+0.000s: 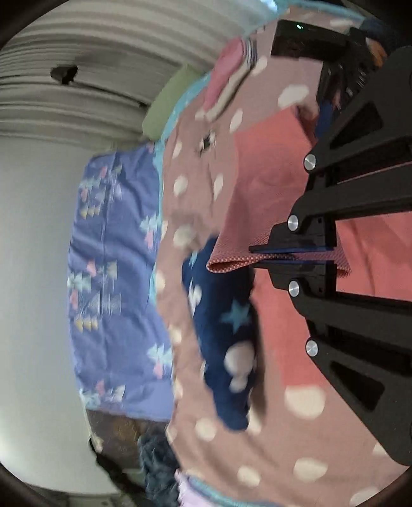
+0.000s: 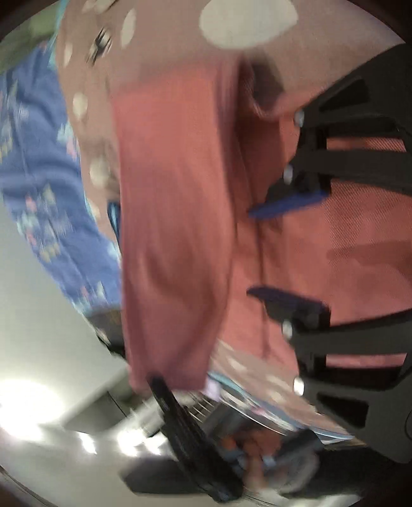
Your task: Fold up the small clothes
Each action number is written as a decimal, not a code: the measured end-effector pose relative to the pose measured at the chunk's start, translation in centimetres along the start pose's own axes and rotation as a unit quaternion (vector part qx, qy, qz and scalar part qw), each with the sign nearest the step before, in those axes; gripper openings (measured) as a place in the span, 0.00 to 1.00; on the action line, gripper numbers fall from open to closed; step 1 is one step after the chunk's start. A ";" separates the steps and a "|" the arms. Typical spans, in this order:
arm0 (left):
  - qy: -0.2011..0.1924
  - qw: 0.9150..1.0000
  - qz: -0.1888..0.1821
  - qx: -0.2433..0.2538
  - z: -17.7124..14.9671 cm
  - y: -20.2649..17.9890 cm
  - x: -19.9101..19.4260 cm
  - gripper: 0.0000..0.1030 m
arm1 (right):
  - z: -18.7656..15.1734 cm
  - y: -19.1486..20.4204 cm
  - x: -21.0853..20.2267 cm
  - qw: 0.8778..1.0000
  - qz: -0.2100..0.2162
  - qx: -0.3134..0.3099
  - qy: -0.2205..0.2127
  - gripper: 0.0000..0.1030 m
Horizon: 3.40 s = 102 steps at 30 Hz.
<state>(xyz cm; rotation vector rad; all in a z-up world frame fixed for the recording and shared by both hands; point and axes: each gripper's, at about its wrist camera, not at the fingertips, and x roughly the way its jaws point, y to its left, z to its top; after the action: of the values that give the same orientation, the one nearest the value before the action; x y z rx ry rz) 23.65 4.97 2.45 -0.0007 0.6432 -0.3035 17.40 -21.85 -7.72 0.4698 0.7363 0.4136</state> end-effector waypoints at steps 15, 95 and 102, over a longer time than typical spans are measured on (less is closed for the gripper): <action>0.103 0.985 0.111 -0.086 -7.6 10.5 5.3 0.30 | -1.4 -2.4 2.5 0.998 -0.055 0.028 -0.001 0.55; 0.126 0.976 -0.139 -0.108 -30.2 2.3 -16.3 0.36 | -17.8 -3.0 -17.4 0.991 0.022 0.037 0.125 0.32; 0.109 0.976 -0.117 -0.144 -29.6 3.1 -17.0 0.04 | -16.7 -3.7 -17.7 0.989 0.048 0.083 0.110 0.05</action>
<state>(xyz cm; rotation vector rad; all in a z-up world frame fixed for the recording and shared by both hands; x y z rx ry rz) -5.81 15.40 -11.56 -0.3276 0.9044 -0.4381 -5.69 -29.58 -11.00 0.6254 0.9686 0.5019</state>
